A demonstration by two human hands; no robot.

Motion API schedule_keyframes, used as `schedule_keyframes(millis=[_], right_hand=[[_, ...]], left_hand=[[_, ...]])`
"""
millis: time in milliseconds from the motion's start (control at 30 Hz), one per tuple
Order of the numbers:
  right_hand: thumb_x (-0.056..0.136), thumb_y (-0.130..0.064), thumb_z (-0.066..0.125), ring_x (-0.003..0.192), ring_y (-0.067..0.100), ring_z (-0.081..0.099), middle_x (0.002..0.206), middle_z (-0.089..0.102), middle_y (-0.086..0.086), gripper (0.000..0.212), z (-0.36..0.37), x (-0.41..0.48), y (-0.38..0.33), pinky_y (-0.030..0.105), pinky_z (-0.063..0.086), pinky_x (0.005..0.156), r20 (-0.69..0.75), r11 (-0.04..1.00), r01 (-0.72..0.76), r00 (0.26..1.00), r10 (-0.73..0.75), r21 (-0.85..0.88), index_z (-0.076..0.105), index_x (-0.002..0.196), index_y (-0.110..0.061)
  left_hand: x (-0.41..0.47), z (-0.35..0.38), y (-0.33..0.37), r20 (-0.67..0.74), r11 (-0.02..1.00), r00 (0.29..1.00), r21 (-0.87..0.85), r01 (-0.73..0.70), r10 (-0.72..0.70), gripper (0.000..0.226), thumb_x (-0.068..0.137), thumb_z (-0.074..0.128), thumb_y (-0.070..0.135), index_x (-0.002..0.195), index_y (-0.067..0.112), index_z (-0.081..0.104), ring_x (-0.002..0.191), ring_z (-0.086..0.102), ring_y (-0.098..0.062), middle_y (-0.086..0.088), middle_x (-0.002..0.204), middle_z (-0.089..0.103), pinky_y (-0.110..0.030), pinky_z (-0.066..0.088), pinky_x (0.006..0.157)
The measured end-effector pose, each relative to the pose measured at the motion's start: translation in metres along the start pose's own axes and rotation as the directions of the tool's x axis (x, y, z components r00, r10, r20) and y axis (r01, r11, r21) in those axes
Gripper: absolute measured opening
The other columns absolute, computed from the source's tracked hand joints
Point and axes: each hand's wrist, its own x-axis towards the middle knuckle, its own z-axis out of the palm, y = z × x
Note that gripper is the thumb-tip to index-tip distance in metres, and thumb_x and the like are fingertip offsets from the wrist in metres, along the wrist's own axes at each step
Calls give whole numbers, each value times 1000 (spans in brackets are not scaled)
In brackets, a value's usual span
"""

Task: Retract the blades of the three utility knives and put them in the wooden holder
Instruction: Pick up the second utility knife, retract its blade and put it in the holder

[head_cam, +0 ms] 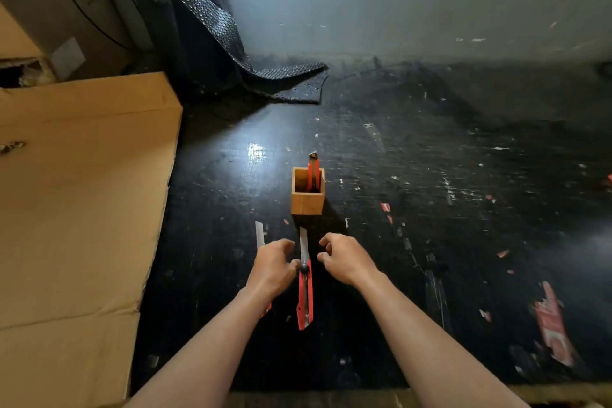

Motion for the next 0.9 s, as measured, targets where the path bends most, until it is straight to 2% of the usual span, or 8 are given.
schedule_keyframes(millis=[67,200,300,367,433,567,767,900], right_hand=[[94,-26,66,115,19,64,130,65,3,41,17,-11,7,38,55,94,53,1000,-24,998,25,-8,59,134,-22],[95,-23,65,110,18,66,128,67,5,42,45,-30,20,36,56,91,159,998,-63,985,59,16,59,136,-19],[95,-17,63,105,18,68,120,70,5,33,59,-38,25,38,57,92,191,992,-86,979,67,91,65,128,-15],[95,-15,62,98,15,69,111,71,2,29,63,-42,25,36,58,89,195,980,-107,978,73,166,66,124,-17],[95,-15,64,91,10,69,104,70,-3,24,66,-43,28,35,60,85,182,963,-129,980,86,236,65,118,-22],[94,-15,68,83,8,73,98,70,-5,21,67,-48,28,31,64,74,130,909,-159,985,117,385,60,108,-29],[90,-13,72,87,11,75,100,73,-2,22,36,-45,16,37,64,76,45,840,-55,998,37,539,63,106,-26],[87,-7,73,90,17,75,100,75,3,26,3,-39,-2,47,63,78,-68,786,79,997,-47,614,65,106,-22]], left_hand=[[-10,12,-5,35,1000,999,7,25,-26,46,90,74,17,135,11,62,116,66,-18,-6,127,70,-28,54,96],[-25,33,-13,93,993,990,-38,109,-105,34,93,68,9,127,11,67,92,68,-9,-4,113,75,-22,58,79],[-31,43,-18,127,983,980,-75,165,-155,25,94,67,7,117,15,72,94,69,-7,0,110,76,-21,57,77],[-33,46,-20,125,973,976,-121,195,-180,27,93,67,7,117,16,72,97,68,-5,2,112,75,-14,51,74],[-35,50,-21,116,959,974,-185,215,-196,27,93,67,6,117,18,72,101,70,-7,3,110,75,-13,50,74],[-42,54,-17,74,924,970,-295,241,-230,33,94,65,3,123,17,69,92,64,-1,3,115,73,-12,48,70],[-41,30,1,-35,893,986,-432,130,-161,35,91,69,0,121,19,72,91,71,0,5,107,76,-15,58,70],[-31,-6,28,-103,865,993,-503,4,-64,33,88,73,2,116,21,75,95,75,-8,6,101,79,-36,64,84]])
